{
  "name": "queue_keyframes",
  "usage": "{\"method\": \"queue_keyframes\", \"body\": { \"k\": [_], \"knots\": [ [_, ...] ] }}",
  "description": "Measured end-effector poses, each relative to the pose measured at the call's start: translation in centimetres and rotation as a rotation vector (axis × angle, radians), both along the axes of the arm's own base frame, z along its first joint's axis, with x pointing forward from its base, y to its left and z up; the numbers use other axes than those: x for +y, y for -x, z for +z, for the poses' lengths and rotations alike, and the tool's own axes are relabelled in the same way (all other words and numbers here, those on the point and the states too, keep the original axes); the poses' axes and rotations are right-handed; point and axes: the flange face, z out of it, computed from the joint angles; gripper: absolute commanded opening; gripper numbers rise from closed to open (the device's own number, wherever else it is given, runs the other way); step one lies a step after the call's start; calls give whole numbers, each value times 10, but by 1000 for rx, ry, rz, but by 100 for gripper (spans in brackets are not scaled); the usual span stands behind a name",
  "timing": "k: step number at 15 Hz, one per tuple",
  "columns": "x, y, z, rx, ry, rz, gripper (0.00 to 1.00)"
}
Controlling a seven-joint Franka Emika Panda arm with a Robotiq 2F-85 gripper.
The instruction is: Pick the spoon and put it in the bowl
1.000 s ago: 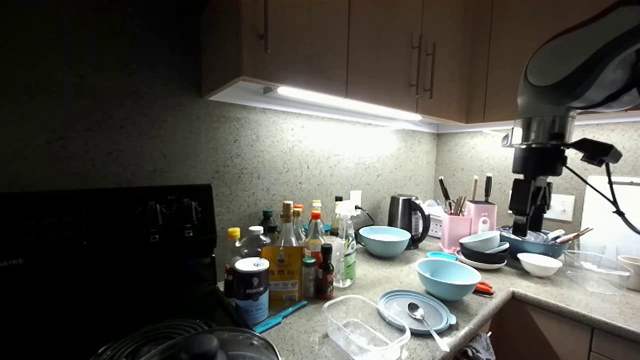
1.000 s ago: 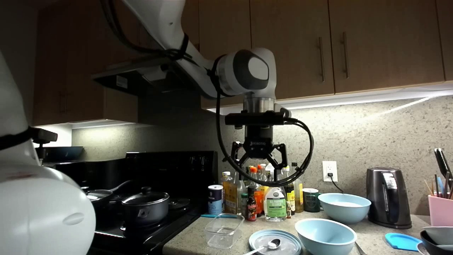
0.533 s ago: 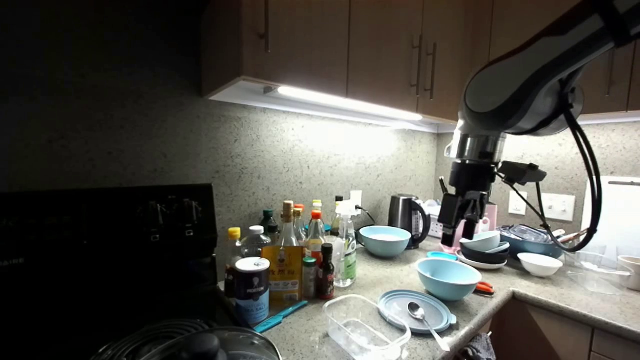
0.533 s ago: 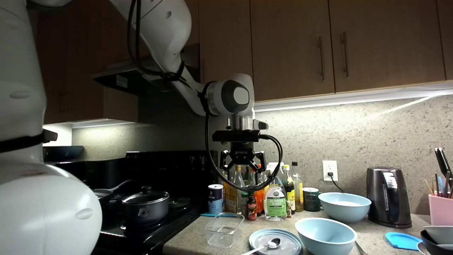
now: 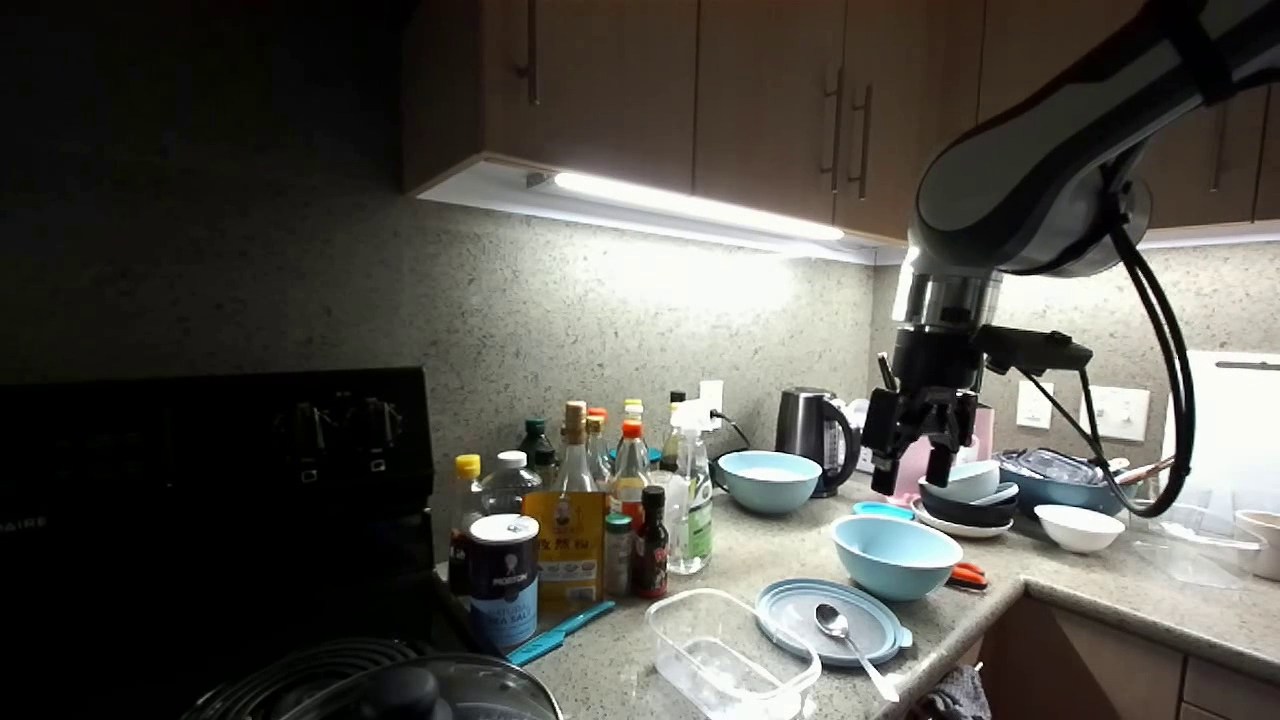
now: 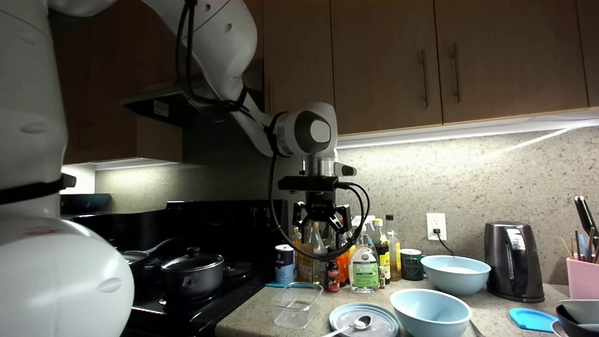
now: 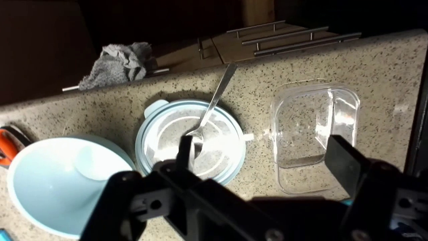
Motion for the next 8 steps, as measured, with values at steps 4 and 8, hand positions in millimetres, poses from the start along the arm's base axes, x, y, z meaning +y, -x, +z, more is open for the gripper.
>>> {"method": "queue_keyframes", "body": {
  "k": [4, 8],
  "knots": [
    [-11, -1, -27, 55, -28, -205, 100],
    [-32, -5, -52, 13, -32, -387, 100]
  ]
}}
